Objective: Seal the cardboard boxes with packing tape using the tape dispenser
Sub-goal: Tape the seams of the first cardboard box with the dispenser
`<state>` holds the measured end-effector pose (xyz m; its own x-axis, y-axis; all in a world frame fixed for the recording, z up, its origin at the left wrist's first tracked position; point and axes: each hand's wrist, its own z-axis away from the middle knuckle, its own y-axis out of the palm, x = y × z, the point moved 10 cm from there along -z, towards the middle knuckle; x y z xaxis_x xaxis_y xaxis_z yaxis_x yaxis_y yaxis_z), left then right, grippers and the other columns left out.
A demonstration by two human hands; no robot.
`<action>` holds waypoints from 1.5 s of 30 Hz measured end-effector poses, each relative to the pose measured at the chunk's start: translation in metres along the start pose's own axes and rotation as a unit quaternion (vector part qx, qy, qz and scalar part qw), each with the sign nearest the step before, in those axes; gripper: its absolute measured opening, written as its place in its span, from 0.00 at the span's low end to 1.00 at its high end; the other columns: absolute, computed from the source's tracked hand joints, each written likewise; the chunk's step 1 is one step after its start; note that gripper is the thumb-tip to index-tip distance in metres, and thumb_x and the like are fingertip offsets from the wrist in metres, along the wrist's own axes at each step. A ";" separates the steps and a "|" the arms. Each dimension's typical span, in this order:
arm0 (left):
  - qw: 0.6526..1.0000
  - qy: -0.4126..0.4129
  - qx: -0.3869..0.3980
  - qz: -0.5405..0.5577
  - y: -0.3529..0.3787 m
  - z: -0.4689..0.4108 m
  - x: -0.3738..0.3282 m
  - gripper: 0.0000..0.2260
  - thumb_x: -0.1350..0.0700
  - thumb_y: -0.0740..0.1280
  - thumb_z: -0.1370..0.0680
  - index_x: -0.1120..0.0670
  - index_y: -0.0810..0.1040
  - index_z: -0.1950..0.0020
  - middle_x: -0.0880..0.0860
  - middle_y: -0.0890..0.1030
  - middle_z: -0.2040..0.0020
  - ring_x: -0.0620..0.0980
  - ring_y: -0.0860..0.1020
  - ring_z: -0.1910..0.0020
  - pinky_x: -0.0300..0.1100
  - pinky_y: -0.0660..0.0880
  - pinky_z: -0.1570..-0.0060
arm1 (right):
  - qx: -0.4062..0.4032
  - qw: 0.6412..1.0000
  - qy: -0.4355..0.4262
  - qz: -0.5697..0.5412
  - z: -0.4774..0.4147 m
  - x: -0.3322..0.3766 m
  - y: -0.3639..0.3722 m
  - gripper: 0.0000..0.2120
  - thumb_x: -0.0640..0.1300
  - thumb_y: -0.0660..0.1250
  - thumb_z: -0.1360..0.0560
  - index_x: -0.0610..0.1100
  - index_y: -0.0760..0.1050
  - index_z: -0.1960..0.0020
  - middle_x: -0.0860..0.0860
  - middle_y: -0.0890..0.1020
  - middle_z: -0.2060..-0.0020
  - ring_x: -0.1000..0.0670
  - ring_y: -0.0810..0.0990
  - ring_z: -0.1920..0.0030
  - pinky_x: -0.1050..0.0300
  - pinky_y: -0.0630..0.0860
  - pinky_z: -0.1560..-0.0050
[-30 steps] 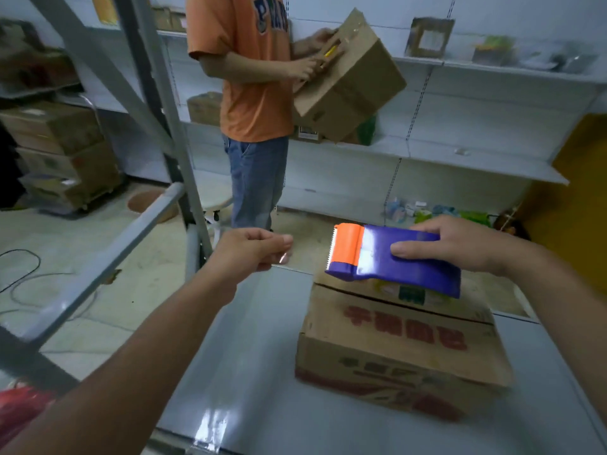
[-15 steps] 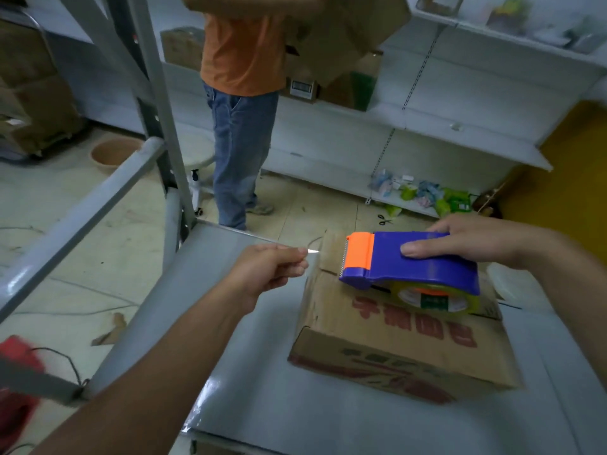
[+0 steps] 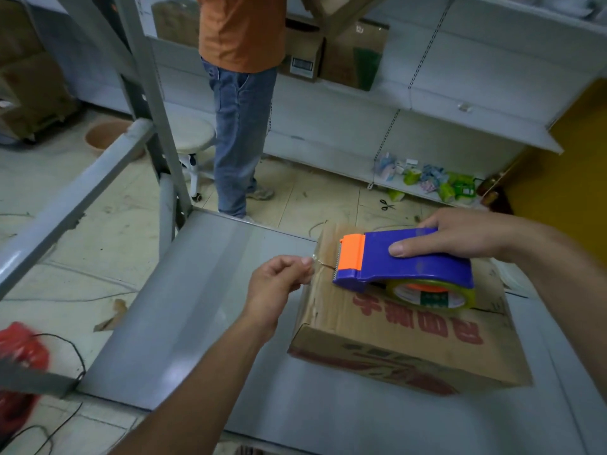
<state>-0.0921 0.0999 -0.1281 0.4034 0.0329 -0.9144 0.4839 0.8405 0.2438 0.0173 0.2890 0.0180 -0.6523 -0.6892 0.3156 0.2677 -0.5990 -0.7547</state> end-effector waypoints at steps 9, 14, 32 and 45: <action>0.995 -0.047 0.021 -0.087 0.015 0.014 0.036 0.19 0.40 0.59 0.21 0.47 0.72 0.34 0.47 0.77 0.38 0.41 0.76 0.44 0.35 0.72 0.53 | 0.004 1.000 0.006 -0.004 -0.001 -0.004 0.004 0.27 0.71 0.66 0.39 0.48 0.82 0.60 0.51 0.86 0.62 0.50 0.84 0.60 0.51 0.77 0.49; 0.986 0.082 0.024 -0.143 0.015 0.006 -0.016 0.25 0.40 0.50 0.20 0.43 0.61 0.23 0.41 0.62 0.25 0.42 0.63 0.28 0.37 0.60 0.34 | -0.001 1.000 0.008 -0.008 0.002 -0.005 0.005 0.26 0.70 0.67 0.38 0.47 0.80 0.63 0.51 0.84 0.66 0.52 0.82 0.65 0.56 0.73 0.60; 0.818 0.218 0.274 -0.456 0.073 0.018 -0.071 0.54 0.18 0.57 0.42 0.38 0.39 0.24 0.37 0.37 0.23 0.36 0.38 0.24 0.36 0.44 0.26 | -0.040 0.999 0.002 -0.012 0.001 -0.009 0.000 0.39 0.74 0.66 0.44 0.39 0.81 0.54 0.43 0.85 0.58 0.45 0.82 0.58 0.55 0.70 0.59; 0.598 0.171 0.360 -0.696 0.106 0.018 -0.052 0.68 0.32 0.78 0.42 0.42 0.23 0.28 0.41 0.29 0.24 0.39 0.31 0.26 0.44 0.37 0.24 | -0.229 0.929 -0.167 -0.239 0.047 -0.041 0.005 0.46 0.73 0.72 0.44 0.69 0.57 0.30 0.67 0.71 0.36 0.62 0.71 0.37 0.57 0.72 0.41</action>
<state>-0.0478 0.1775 -0.0493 -0.9010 -0.2156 -0.3763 0.4248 -0.2633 -0.8662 0.0791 0.2949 0.0284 -0.3429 -0.5228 0.7805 -0.3748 -0.6857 -0.6240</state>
